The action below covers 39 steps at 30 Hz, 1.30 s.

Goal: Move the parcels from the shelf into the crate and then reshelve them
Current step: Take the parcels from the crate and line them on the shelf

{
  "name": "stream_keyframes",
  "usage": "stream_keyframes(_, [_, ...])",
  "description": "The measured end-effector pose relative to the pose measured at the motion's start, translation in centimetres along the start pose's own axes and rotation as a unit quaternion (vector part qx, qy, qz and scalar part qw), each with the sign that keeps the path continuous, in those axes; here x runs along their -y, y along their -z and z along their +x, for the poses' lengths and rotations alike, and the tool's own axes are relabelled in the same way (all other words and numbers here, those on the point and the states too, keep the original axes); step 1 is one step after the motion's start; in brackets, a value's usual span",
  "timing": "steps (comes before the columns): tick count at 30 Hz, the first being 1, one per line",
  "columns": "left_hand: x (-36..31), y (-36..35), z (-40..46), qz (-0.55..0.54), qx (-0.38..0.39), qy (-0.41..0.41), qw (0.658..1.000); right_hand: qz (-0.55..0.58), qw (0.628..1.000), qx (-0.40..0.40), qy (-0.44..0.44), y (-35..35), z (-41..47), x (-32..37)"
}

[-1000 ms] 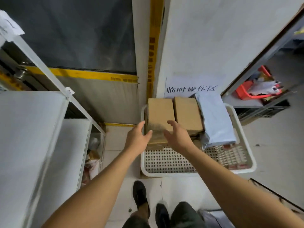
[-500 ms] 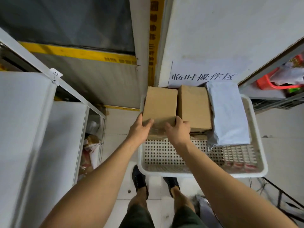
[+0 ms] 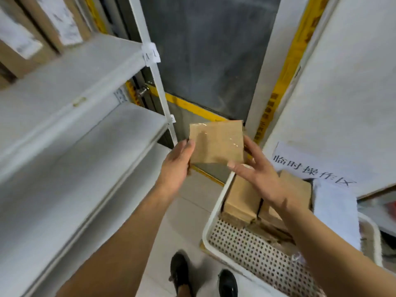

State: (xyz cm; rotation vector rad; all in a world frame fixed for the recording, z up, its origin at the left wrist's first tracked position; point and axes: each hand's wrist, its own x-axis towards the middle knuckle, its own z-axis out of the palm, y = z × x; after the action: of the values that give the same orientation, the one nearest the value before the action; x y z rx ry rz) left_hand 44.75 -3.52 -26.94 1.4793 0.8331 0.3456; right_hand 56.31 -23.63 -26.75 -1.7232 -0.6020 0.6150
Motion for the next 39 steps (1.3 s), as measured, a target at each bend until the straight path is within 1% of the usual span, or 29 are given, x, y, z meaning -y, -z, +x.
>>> stream_keyframes(2, [-2.5, 2.8, -2.3, -0.022, -0.027, -0.037, 0.999, -0.074, 0.993, 0.042, 0.076, -1.5, 1.0, 2.8])
stream_keyframes(3, [-3.3, 4.4, -3.2, -0.031, -0.034, -0.051, 0.998, -0.098, 0.988, 0.049, 0.107, -2.6, 1.5, 4.2])
stream_keyframes(6, [-6.1, 8.9, -6.4, -0.055, -0.041, -0.092, 0.993, -0.123, 0.979, 0.05, 0.153, -6.4, 2.8, 8.1])
stream_keyframes(7, [-6.6, 10.6, -7.1, -0.047, -0.049, -0.11, 0.992, -0.132, 0.975, 0.055, 0.167, -7.9, 3.3, 9.3])
stream_keyframes(10, [-7.8, 15.5, -8.8, 0.025, -0.079, -0.177, 0.981, -0.114, 0.969, 0.07, 0.207, -12.6, 4.5, 13.1])
stream_keyframes(12, [-8.3, 18.9, -9.1, 0.047, -0.109, -0.214, 0.969, -0.091, 0.97, 0.073, 0.214, -16.0, 4.9, 15.6])
stream_keyframes(17, [-10.4, 25.9, -9.2, 0.107, -0.161, -0.286, 0.939, -0.027, 0.974, 0.04, 0.222, -23.3, 6.3, 20.7])
stream_keyframes(19, [-11.3, 28.0, -8.5, 0.132, -0.18, -0.294, 0.929, 0.001, 0.975, 0.031, 0.22, -25.6, 7.2, 22.5])
stream_keyframes(22, [-12.7, 30.3, -6.9, 0.161, -0.221, -0.288, 0.918, 0.005, 0.976, 0.045, 0.212, -28.2, 8.8, 24.4])
stream_keyframes(25, [-12.9, 32.0, -4.0, 0.152, -0.254, -0.273, 0.915, 0.001, 0.977, 0.077, 0.201, -29.4, 10.7, 25.2])
stream_keyframes(27, [-13.0, 32.6, -2.1, 0.143, -0.256, -0.263, 0.919, -0.011, 0.976, 0.085, 0.198, -29.7, 12.4, 25.5])
stream_keyframes(33, [-14.2, 32.4, 5.6, 0.097, -0.26, -0.249, 0.928, -0.037, 0.983, 0.068, 0.168, -29.5, 20.8, 24.9])
stream_keyframes(37, [-15.3, 31.2, 11.5, 0.072, -0.265, -0.254, 0.927, -0.011, 0.984, 0.076, 0.16, -28.8, 27.8, 24.2])
stream_keyframes(39, [-15.9, 30.5, 14.6, 0.05, -0.281, -0.251, 0.925, 0.005, 0.983, 0.083, 0.166, -28.3, 31.1, 24.2])
